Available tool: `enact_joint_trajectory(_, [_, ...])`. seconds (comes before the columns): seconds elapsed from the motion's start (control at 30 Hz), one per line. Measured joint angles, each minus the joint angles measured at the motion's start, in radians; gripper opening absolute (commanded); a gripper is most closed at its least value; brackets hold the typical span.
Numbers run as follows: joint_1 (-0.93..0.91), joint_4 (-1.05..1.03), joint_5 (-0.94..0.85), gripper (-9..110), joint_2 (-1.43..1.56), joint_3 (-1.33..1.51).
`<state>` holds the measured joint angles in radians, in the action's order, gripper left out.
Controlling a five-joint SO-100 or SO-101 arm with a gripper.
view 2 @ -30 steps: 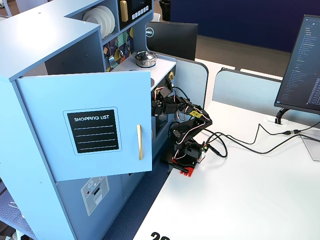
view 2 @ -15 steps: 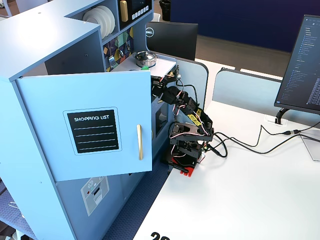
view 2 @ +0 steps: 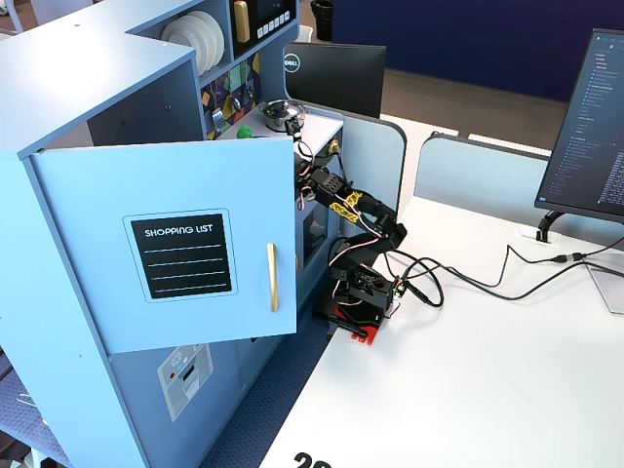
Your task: Pick up the green pineapple from the left cabinet and place it in the gray recipient
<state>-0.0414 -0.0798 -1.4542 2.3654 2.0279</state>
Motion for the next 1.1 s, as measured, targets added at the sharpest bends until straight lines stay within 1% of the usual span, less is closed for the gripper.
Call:
enact_joint_trajectory(0.2, [-0.009,0.023,-0.025,0,-0.196,-0.110])
enact_joint_trajectory(0.23, [-0.012,0.023,-0.031,5,-0.218,-0.120])
enact_joint_trajectory(0.33, [-0.031,0.023,-0.012,30,-0.250,-0.129])
enact_joint_trajectory(0.37, [-0.032,0.025,0.014,36,-0.250,-0.129])
enact_joint_trajectory(0.47, [-0.031,0.032,0.044,41,-0.252,-0.130])
enact_joint_trajectory(0.73, [-0.061,0.046,0.031,41,-0.253,-0.130])
enact_joint_trajectory(0.83, [-0.051,-0.011,0.031,39,-0.235,-0.150])
enact_joint_trajectory(0.93, [-0.067,-0.153,0.028,39,-0.153,-0.193])
enact_joint_trajectory(1.0, [-0.097,-0.285,0.032,38,-0.072,-0.218])
enact_joint_trajectory(1.07, [-0.110,-0.439,0.041,34,0.029,-0.222])
enact_joint_trajectory(1.1, [-0.112,-0.532,0.043,29,0.084,-0.222])
